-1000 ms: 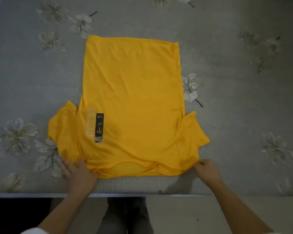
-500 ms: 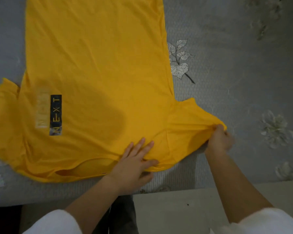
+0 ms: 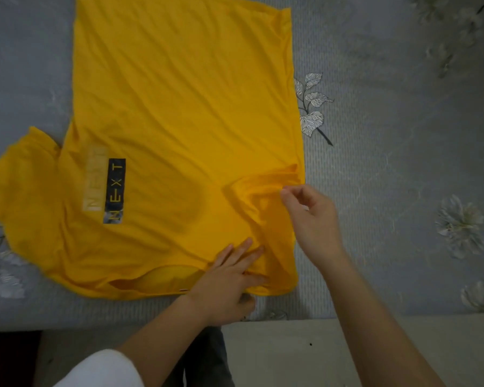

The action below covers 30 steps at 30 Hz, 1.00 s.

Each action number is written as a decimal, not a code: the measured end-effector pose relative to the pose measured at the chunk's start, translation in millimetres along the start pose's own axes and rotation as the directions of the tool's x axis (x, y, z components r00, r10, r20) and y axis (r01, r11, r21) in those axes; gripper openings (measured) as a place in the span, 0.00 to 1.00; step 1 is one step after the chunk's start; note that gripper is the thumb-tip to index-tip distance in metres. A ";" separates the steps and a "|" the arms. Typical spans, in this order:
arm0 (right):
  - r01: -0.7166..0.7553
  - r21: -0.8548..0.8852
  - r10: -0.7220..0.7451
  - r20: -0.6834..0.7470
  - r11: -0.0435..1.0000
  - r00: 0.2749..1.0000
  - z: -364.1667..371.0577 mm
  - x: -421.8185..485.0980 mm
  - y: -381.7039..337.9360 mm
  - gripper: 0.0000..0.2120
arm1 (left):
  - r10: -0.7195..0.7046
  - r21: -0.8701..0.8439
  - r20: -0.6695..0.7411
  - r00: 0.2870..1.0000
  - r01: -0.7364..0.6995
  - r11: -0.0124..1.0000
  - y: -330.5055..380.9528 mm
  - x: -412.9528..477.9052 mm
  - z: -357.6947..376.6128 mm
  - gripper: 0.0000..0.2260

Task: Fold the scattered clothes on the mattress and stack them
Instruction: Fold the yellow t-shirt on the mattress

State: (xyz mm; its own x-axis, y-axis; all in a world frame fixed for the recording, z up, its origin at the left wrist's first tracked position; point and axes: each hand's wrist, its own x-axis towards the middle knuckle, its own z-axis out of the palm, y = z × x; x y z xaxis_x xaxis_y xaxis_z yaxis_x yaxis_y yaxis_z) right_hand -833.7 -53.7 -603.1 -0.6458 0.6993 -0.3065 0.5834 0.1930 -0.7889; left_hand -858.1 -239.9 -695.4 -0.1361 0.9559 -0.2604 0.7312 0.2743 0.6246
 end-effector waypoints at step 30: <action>0.528 -0.703 0.078 0.631 0.476 0.772 175.3 -18.5 -5.4 0.35 | -0.936 -0.928 0.343 0.086 -0.121 -0.351 -221.0 -165.7 -186.8 0.21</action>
State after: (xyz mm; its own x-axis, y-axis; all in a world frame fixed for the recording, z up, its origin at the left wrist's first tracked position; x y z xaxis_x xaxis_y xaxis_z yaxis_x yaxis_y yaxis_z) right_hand -911.3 -188.3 -686.5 -0.7640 0.1199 -0.6340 0.2836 0.9450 -0.1630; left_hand -1122.1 -439.3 -652.7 -0.4668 -0.2104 -0.8590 -0.8609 -0.1143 0.4958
